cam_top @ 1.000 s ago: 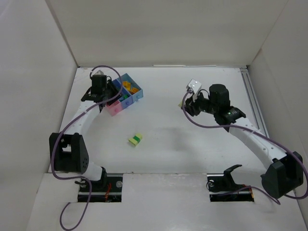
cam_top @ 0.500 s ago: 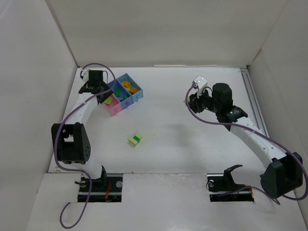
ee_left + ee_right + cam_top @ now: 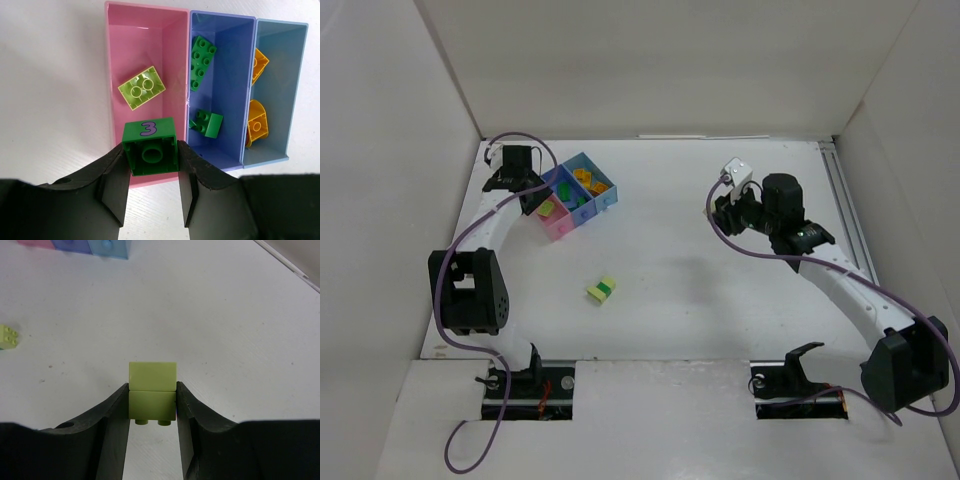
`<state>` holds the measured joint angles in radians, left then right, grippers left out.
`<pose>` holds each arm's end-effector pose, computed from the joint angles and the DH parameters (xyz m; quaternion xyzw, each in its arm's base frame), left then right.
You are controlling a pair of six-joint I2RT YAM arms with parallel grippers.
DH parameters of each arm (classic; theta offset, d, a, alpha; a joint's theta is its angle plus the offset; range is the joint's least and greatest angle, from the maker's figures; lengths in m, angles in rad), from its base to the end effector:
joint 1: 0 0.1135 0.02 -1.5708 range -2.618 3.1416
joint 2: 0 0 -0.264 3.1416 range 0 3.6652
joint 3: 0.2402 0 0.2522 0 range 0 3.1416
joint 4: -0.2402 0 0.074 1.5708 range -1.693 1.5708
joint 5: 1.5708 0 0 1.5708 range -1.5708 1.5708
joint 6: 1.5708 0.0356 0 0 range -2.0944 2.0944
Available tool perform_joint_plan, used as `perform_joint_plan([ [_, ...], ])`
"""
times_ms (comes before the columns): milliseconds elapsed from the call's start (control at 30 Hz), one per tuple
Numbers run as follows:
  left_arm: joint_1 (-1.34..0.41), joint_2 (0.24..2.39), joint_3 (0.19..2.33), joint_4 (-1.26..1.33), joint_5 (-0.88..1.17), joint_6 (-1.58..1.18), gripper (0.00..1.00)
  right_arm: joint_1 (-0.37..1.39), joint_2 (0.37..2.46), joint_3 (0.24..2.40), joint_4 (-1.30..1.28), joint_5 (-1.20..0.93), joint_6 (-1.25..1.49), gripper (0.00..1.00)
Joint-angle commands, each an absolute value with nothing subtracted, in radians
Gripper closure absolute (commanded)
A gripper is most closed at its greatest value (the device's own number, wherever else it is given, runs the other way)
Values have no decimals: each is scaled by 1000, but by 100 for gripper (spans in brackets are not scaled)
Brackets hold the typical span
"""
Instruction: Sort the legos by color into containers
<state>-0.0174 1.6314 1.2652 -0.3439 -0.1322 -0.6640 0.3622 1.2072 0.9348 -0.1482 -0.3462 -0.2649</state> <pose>0.3691 -0.0017 0.2741 -0.3142 0.8511 -0.0825 0.4124 0.2541 0.1092 0.3082 -0.3441 0.7574 0.1704 0.5281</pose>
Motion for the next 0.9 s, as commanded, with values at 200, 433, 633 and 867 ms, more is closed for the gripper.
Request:
perform_joint_plan([
  [200, -17, 1621, 1305, -347, -133, -653, 77, 350, 1197, 928, -94, -347, -250, 100],
  [433, -17, 1631, 1305, -347, -133, -653, 77, 350, 1187, 928, -94, -347, -259, 100],
  [633, -17, 1640, 1315, -313, -55, -620, 77, 350, 1187, 928, -94, -347, -259, 100],
  [867, -48, 1683, 1361, -313, -44, -611, 76, 350, 1197, 928, -94, -347, -259, 100],
])
